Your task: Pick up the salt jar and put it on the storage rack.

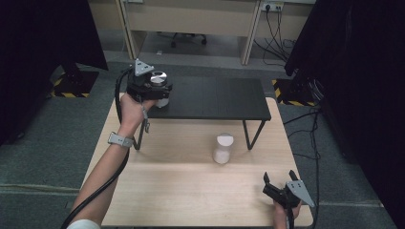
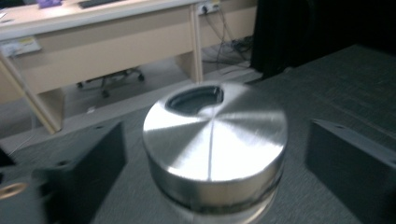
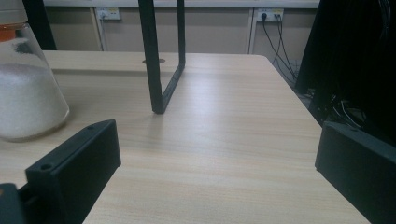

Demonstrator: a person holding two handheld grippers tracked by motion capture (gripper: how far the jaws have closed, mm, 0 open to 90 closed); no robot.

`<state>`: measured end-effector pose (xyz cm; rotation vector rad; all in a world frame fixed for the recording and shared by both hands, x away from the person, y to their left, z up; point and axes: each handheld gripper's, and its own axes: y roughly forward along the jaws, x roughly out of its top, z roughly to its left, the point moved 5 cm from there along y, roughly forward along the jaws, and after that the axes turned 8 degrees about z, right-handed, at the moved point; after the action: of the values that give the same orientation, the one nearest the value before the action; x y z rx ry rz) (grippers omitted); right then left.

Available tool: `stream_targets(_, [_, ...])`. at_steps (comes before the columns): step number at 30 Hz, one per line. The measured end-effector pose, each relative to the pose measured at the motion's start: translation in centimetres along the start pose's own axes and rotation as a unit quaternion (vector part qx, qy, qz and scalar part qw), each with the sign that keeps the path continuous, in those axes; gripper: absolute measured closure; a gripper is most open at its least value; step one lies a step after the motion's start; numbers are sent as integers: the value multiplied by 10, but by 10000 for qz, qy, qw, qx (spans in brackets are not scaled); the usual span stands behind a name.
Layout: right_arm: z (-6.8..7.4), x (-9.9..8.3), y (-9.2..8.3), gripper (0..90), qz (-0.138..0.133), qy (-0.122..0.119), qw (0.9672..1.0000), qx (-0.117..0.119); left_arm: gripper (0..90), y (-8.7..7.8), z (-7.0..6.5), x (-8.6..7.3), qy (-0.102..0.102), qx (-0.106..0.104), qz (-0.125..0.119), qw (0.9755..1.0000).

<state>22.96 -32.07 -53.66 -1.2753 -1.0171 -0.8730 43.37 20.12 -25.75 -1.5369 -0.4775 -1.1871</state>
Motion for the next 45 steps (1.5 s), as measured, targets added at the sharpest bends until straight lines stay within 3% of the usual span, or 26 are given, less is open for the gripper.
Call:
stream_targets(6, [0,-1,-1,2,-40,41,10000,-23,0,-8,7,-9,-288,-186,57,9994])
stream_targets(25, [0,-1,-2,3,-23,19,10000,21,0,-53,-5,-58,-380,-159,-48,9991])
stream_targets(39, [0,-2,-2,3,-50,32,10000,42,0,-66,-12,-99,-412,-119,31,9991])
stream_targets(45, [-1,-2,-3,3,-62,39,10000,60,0,-69,-11,-122,-542,-153,81,9984])
